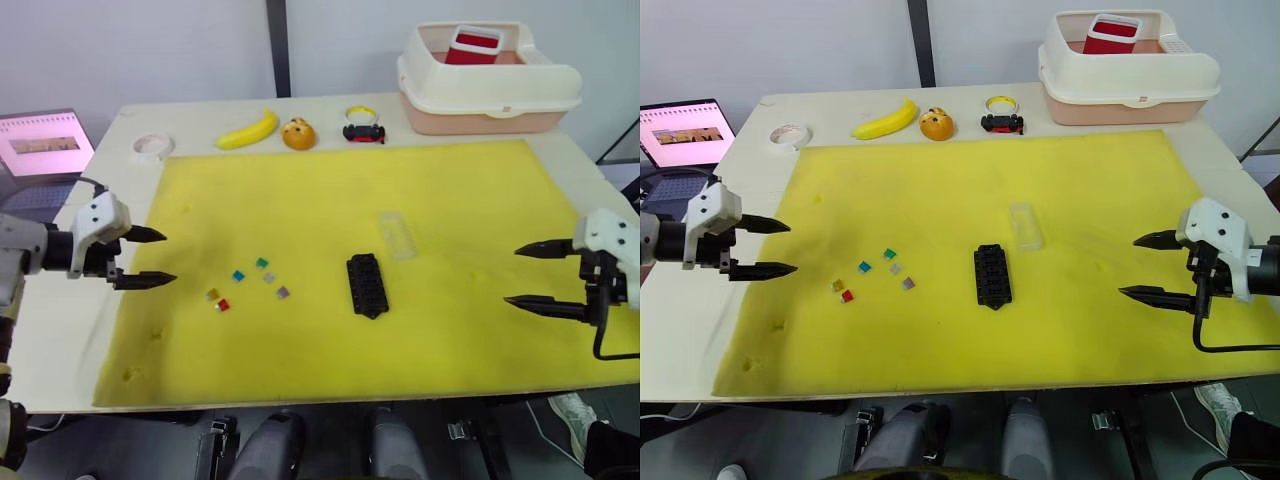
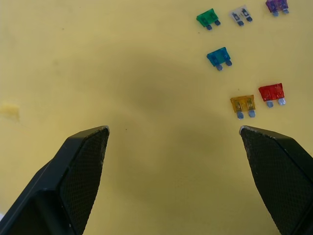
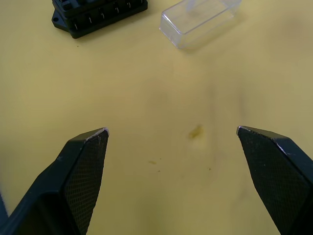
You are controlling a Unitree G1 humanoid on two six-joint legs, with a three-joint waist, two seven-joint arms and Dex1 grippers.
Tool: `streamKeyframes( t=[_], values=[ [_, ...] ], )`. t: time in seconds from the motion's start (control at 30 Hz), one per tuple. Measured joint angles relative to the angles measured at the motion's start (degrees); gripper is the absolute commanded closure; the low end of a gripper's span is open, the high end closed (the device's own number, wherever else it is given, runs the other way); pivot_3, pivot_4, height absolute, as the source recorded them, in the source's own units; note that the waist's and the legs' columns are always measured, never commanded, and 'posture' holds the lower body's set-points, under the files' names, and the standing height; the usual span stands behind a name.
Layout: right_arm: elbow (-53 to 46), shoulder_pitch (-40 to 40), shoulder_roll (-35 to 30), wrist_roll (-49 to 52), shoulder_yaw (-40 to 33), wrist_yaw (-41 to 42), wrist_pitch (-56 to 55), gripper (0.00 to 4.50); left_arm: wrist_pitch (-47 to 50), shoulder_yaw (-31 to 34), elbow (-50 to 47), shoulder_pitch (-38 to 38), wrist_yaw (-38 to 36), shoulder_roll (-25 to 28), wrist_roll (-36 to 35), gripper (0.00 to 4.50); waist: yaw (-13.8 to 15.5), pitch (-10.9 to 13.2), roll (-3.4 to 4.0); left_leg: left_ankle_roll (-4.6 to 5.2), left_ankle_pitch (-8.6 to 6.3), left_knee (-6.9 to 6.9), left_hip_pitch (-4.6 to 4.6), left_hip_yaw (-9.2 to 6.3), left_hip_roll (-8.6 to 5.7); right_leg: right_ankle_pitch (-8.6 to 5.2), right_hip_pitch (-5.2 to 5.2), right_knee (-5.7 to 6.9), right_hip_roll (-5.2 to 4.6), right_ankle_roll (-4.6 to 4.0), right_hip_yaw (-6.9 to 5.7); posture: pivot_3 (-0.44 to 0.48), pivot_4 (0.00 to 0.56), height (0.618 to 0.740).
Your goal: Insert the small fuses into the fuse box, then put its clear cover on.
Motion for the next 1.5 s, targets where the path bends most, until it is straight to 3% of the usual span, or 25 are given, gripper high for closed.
streamKeyframes(
  t=[1.13, 1.37, 1.5],
  values=[
    [-2.3, -1.8, 0.5, 1.1, 0.6, -2.7, 3.0, 0.04, 3.1, 0.0, 0.2, -1.2, -0.7, -0.5, -0.6, 0.00, -0.1, 0.0, 0.00, 0.00, 0.00, 0.00, 0.00, 0.00, 0.00, 0.00, -0.01, 0.01, 0.00, 0.00, 0.00, 0.000, 0.150, 0.740],
    [-9.6, -10.6, 4.9, 3.9, 7.2, -9.7, 9.0, 0.04, 15.3, 1.4, -5.3, 5.4, -1.2, -0.4, -6.1, 0.00, -0.3, 0.0, 0.01, 0.00, 0.00, -0.02, -0.02, 0.00, 0.02, 0.00, -0.09, 0.05, 0.00, 0.00, 0.02, 0.000, 0.150, 0.740],
    [-17.0, -17.5, 7.8, 5.7, 14.3, -14.5, 14.9, 0.04, 27.8, 4.9, -10.8, 12.7, -0.8, 1.9, -11.5, 0.00, -0.3, 0.0, 0.01, 0.00, 0.00, -0.03, -0.02, -0.01, 0.04, 0.00, -0.11, 0.04, 0.01, 0.00, 0.03, 0.000, 0.150, 0.740]
  ],
)
